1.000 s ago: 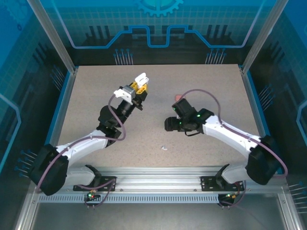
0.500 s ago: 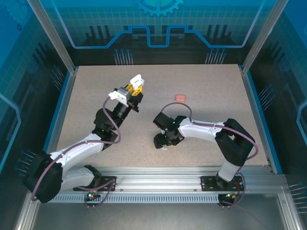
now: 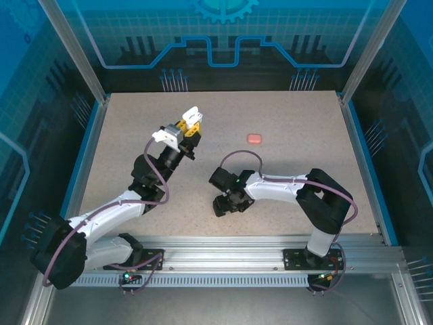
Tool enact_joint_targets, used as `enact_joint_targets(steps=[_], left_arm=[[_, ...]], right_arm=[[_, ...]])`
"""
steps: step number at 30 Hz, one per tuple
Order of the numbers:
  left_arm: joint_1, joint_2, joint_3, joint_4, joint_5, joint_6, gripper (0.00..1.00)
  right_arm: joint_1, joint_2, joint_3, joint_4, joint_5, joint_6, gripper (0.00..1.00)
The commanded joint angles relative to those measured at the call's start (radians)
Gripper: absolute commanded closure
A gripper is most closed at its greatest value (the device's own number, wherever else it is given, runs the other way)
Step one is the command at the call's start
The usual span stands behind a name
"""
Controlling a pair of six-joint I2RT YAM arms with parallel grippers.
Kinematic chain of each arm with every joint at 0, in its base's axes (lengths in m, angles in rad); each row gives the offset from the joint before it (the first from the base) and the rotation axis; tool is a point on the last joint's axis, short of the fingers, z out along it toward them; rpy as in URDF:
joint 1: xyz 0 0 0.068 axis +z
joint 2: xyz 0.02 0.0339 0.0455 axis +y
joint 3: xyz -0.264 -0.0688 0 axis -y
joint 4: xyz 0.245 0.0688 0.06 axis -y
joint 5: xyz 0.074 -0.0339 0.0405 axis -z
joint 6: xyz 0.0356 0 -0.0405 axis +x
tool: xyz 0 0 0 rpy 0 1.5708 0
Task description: Insert wireless bluetooth earbuds into charging case
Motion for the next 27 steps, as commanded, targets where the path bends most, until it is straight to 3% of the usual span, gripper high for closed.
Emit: enact_joint_targets(steps=[1,7,15,21,27], left_arm=[[0.007,-0.025,-0.007,0.026,-0.018,-0.004,1.0],[0.008,-0.025,-0.007,0.031,-0.017,-0.009,1.0],[0.008,-0.022,-0.009,0.035,-0.012,-0.013,1.0],[0.013,-0.024,-0.009,0.035,-0.012,-0.012,1.0],[0.014,-0.024,-0.009,0.035,-0.012,-0.013,1.0]], right_arm=[[0.034,-0.014,-0.006,-0.038,-0.026,0.045,0.32],[0.046,-0.031,0.005,-0.065,-0.031,0.055,0.33],[0.044,-0.091,0.071,-0.168,0.13,0.113,0.3],[0.007,-0.04,0.113,-0.181,0.079,-0.001,0.35],[-0.002,0.023,0.145,-0.216,0.068,-0.017,0.38]])
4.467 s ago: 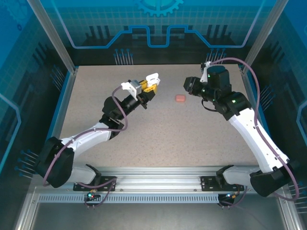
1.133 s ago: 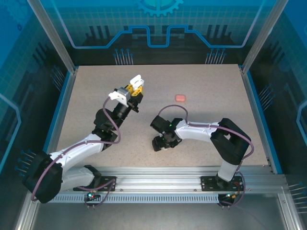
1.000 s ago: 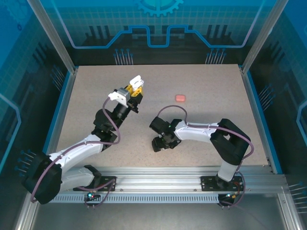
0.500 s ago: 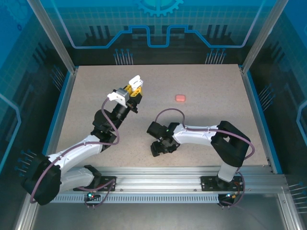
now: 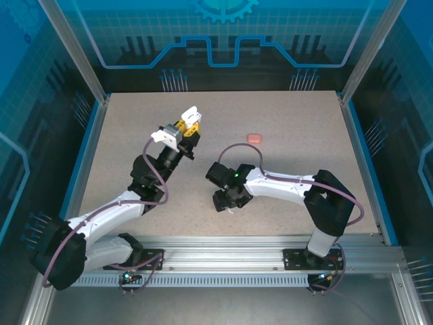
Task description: Insert wireless bluetooth earbuds into charging case
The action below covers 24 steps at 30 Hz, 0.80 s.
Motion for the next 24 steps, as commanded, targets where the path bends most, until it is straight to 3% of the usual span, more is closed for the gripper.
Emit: enact_joint_targets(steps=[1,24], left_arm=[[0.008,-0.019,-0.006,0.036,-0.012,-0.011,1.0],[0.017,-0.011,-0.009,0.044,-0.008,-0.016,1.0]], right_arm=[[-0.005,0.049,0.029,-0.057,-0.014,-0.021,0.38],[-0.007,0.155,0.046,-0.043,0.021,0.029,0.54]])
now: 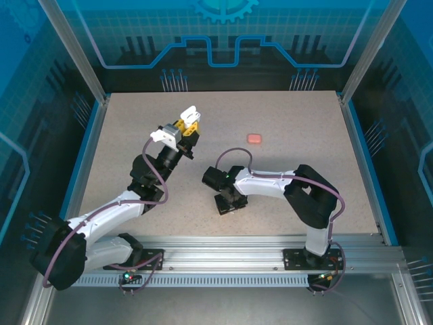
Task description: Insert wireless bluetooth earbuds into charging case
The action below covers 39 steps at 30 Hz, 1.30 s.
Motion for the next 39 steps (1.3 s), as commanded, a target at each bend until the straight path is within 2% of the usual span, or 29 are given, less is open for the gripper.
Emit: enact_joint_targets(steps=[1,19,23,33,39], left_arm=[[0.009,-0.01,-0.009,0.045,-0.008,-0.016,1.0],[0.01,-0.002,-0.007,0.053,-0.002,-0.025,1.0],[0.011,-0.006,-0.003,0.053,0.004,-0.03,1.0],[0.01,-0.006,0.008,0.035,0.011,-0.038,1.0],[0.011,0.005,0.035,0.031,0.016,-0.037,1.0]], right_arm=[[-0.007,0.026,0.02,-0.021,0.019,0.014,0.55],[0.001,0.021,0.012,-0.042,0.015,0.021,0.7],[0.003,-0.002,0.01,-0.046,0.021,0.03,0.81],[-0.01,-0.149,0.016,-0.069,0.073,0.049,0.81],[-0.064,-0.297,0.012,-0.08,0.099,0.042,0.81]])
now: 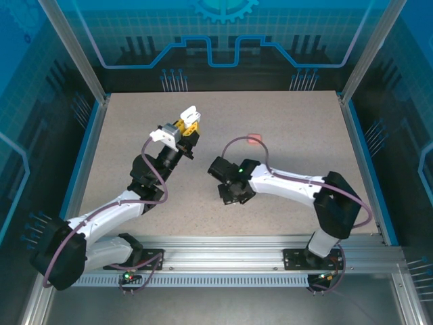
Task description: Insert wireless bluetooth earbuds into charging case
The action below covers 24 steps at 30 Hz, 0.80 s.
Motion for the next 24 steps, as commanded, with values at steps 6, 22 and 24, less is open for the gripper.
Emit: enact_joint_targets(steps=[6,22,24], left_arm=[[0.01,0.019,0.068,0.019,0.032,-0.016,1.0],[0.008,0.045,0.077,0.025,0.048,-0.051,1.0],[0.009,0.05,0.08,0.027,0.049,-0.053,1.0]], right_arm=[[-0.117,-0.224,-0.006,-0.014,0.009,-0.007,0.8],[-0.189,0.049,-0.052,0.048,0.061,0.04,0.81],[-0.192,0.093,-0.031,0.018,0.079,0.059,0.81]])
